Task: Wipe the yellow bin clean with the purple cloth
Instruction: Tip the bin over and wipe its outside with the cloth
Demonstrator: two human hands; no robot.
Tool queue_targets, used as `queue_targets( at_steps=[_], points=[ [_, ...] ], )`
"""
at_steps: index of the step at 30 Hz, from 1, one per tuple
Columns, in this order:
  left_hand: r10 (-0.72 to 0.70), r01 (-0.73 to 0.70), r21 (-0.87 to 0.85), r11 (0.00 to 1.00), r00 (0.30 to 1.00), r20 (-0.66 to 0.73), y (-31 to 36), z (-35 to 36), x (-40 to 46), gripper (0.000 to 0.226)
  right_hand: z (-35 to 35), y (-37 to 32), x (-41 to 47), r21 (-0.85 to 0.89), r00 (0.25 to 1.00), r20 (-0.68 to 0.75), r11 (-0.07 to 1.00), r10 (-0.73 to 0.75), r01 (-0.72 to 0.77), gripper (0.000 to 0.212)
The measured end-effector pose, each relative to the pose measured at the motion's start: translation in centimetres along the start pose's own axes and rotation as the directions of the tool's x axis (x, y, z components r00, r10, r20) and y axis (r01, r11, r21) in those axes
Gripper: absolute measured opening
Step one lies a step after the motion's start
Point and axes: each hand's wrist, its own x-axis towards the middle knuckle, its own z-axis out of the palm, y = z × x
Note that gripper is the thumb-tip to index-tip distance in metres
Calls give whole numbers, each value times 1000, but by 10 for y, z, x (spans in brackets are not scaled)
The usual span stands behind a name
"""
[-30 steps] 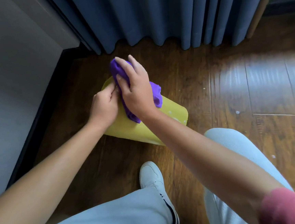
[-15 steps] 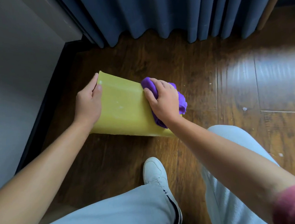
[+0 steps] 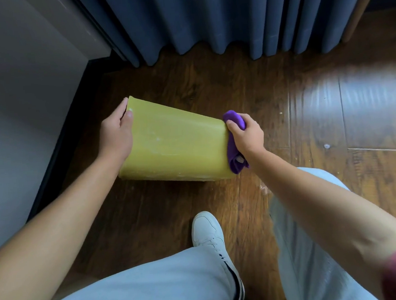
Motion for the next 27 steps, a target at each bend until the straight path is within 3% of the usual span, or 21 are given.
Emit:
queue_targets(
  at_steps=[4, 6, 9, 12, 15, 18, 27],
  points=[
    [-47, 47, -51, 998, 999, -12, -1, 0, -4, 45, -9, 5, -1, 39, 975, -127, 983, 181, -177, 32],
    [-62, 62, -86, 994, 998, -2, -1, 0, -5, 45, -15, -6, -6, 64, 956, -237, 984, 175, -164, 33],
    [-73, 80, -159, 984, 996, 49, 1, 3, -5, 46, -15, -46, -19, 33, 966, -215, 988, -143, 153, 37],
    [-84, 100, -224, 969, 993, 83, 5, 10, -2, 46, 4, -92, -42, 39, 888, -84, 889, -453, 457, 38],
    [-110, 134, -369, 920, 990, 85, 12, 22, 2, 42, 43, -121, -69, 42, 813, 13, 813, -582, 581, 39],
    [-121, 147, -439, 886, 989, 86, 13, 29, 6, 40, 82, -118, -88, -22, 833, 41, 833, -552, 554, 41],
    [-79, 93, -237, 967, 994, 71, 7, 15, 5, 49, 69, -39, -52, -243, 934, -55, 912, -354, 332, 50]
  ],
)
